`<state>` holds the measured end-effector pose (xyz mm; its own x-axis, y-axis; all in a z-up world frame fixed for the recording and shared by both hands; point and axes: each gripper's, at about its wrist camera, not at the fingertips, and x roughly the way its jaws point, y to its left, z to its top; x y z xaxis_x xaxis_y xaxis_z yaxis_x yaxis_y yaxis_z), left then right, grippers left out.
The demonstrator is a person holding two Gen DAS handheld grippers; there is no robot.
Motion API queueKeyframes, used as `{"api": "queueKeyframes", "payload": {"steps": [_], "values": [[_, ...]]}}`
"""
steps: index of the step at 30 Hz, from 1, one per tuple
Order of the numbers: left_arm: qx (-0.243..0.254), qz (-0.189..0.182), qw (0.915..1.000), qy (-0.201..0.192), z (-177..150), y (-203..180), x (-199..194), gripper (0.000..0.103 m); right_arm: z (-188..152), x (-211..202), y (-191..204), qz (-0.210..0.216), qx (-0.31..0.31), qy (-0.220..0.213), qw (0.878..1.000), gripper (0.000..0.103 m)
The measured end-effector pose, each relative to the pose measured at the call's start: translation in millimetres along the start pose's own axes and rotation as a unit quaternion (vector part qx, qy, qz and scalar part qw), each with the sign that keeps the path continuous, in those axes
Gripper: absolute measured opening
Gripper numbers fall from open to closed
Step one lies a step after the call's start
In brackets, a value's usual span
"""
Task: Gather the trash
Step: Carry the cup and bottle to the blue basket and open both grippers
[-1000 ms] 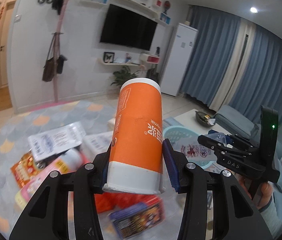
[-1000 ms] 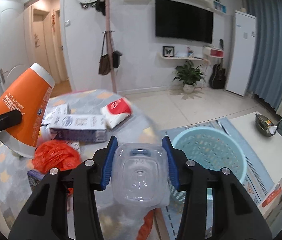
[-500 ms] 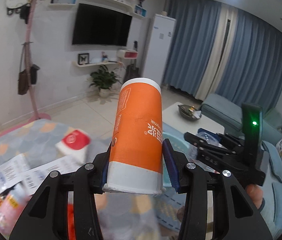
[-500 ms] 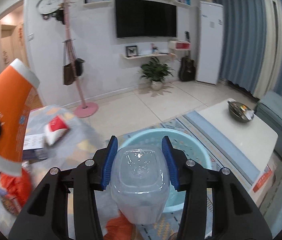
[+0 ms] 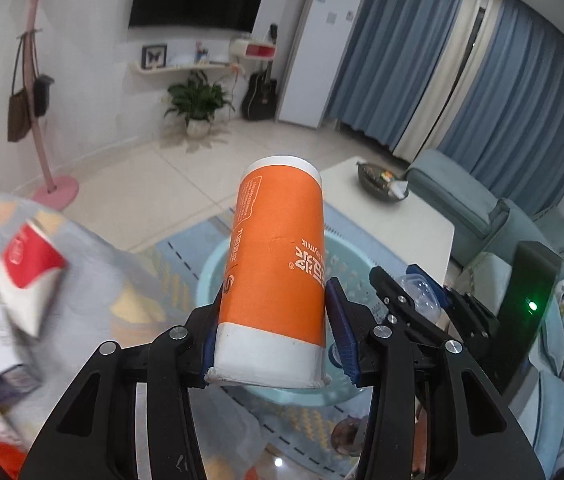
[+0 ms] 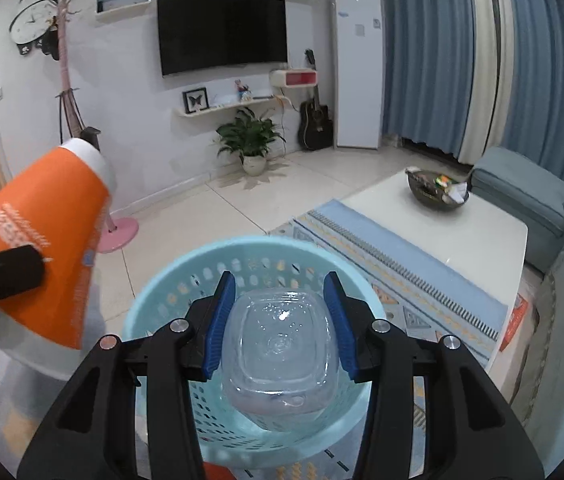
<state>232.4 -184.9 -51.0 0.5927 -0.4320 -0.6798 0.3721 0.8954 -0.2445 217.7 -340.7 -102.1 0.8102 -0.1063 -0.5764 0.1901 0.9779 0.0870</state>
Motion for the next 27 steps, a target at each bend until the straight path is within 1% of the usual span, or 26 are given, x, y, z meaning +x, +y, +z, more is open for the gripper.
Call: {"api": "queueKeyframes", "payload": {"steps": [4,7,8,10,11,12,14,15,17,18,22,23,24,27], "values": [[-0.006,0.002,0.9994,0.035,-3,0,29,0.045,-9,11,-11,-0.004,0.01,0.024,1.0,0.043],[-0.01,-0.001,0.9979,0.063,-7,1,49,0.047,-14,13,-16,-0.016,0.009,0.04,0.999,0.043],[-0.015,-0.004,0.9972,0.073,-9,3,54,0.048,-15,13,-17,-0.015,0.008,0.044,0.999,0.047],[-0.023,-0.007,0.9967,0.077,-11,7,57,0.051,-18,11,-17,-0.021,0.005,0.053,0.998,0.056],[-0.025,-0.006,0.9965,0.079,-12,9,57,0.056,-18,11,-16,-0.023,0.003,0.058,0.998,0.062],[-0.027,-0.006,0.9965,0.079,-13,11,56,0.061,-19,11,-15,-0.022,-0.001,0.064,0.998,0.065],[-0.029,-0.005,0.9968,0.075,-14,13,50,0.064,-20,10,-12,-0.022,-0.008,0.08,0.996,0.067],[-0.031,-0.006,0.9968,0.074,-14,14,46,0.064,-21,10,-11,-0.022,-0.009,0.086,0.996,0.071],[-0.037,-0.022,0.9969,0.066,-14,14,33,0.065,-23,10,-9,-0.01,-0.007,0.103,0.995,0.074],[-0.037,-0.025,0.9972,0.059,-15,13,27,0.068,-24,10,-10,-0.007,-0.004,0.111,0.994,0.074],[-0.022,-0.019,0.9992,0.028,-18,7,-8,0.069,-31,2,-5,-0.01,-0.002,0.13,0.992,0.075],[-0.019,-0.016,0.9995,0.018,-19,7,-19,0.07,-32,-2,-2,-0.003,-0.002,0.133,0.991,0.075],[-0.016,-0.016,0.9997,0.007,-21,8,-32,0.073,-32,-7,1,-0.001,-0.002,0.133,0.991,0.075],[-0.009,-0.012,0.9996,-0.024,-25,10,-67,0.079,-29,-28,14,-0.002,-0.014,0.12,0.993,0.075]]}}
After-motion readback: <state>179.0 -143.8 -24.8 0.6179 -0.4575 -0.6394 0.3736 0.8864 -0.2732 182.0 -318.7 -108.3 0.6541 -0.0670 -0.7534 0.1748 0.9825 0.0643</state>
